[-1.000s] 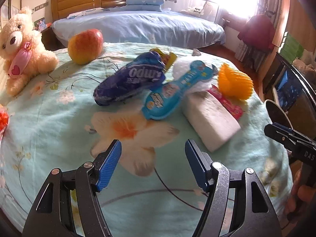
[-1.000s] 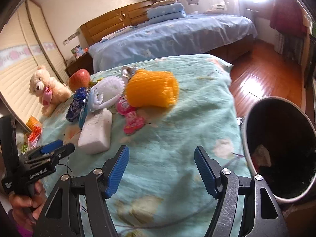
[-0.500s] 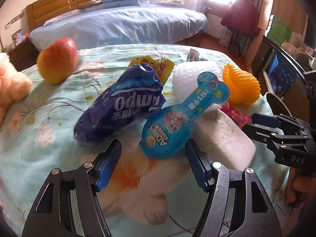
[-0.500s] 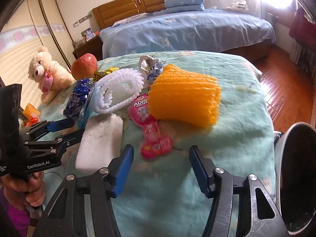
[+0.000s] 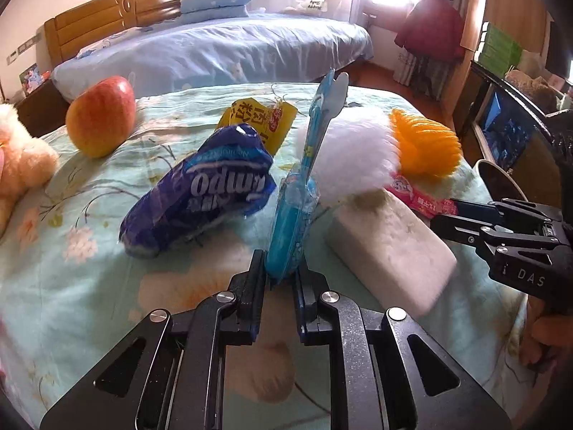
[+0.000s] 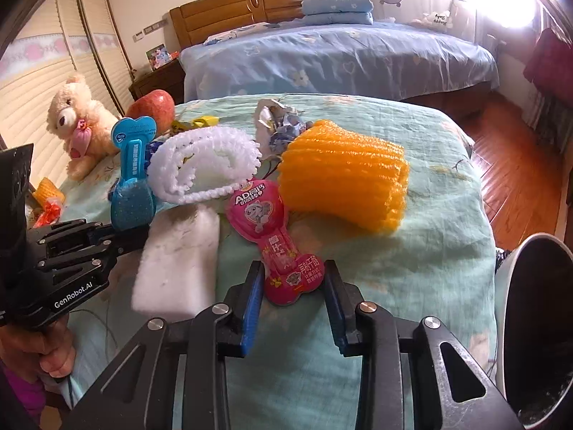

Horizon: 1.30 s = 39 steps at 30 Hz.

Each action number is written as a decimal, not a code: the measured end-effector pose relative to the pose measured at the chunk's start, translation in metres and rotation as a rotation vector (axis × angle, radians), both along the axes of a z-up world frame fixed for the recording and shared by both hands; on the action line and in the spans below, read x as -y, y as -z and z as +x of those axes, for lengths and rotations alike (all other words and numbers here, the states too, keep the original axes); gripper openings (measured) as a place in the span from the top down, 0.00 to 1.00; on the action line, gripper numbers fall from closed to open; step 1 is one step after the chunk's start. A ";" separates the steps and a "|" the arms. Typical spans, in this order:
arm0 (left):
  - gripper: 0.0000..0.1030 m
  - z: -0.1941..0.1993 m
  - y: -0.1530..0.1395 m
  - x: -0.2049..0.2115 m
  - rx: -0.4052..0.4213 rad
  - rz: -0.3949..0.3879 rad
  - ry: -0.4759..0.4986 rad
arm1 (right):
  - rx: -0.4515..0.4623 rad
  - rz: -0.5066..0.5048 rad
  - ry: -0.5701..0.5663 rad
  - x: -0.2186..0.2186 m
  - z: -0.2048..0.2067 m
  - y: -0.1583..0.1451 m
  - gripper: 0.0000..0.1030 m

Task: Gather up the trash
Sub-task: 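Grasp the pink candy toy with the right tool, then carry the toothbrush and pink candy toy over the black bin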

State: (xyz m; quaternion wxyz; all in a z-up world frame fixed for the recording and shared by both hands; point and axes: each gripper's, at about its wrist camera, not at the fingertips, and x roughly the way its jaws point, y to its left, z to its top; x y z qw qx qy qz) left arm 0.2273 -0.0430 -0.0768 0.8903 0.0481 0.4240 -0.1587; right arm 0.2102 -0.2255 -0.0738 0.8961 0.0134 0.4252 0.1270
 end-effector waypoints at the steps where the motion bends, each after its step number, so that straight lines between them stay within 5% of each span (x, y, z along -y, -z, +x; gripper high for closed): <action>1: 0.87 -0.005 -0.001 -0.001 0.001 -0.008 -0.001 | 0.001 0.006 0.001 0.001 -0.003 -0.001 0.68; 19: 0.87 -0.074 -0.010 0.035 -0.020 -0.083 0.091 | 0.052 0.087 0.078 0.036 -0.070 -0.020 0.68; 39: 0.87 -0.091 -0.014 0.114 -0.030 -0.076 0.232 | 0.081 0.123 0.226 0.103 -0.118 -0.023 0.68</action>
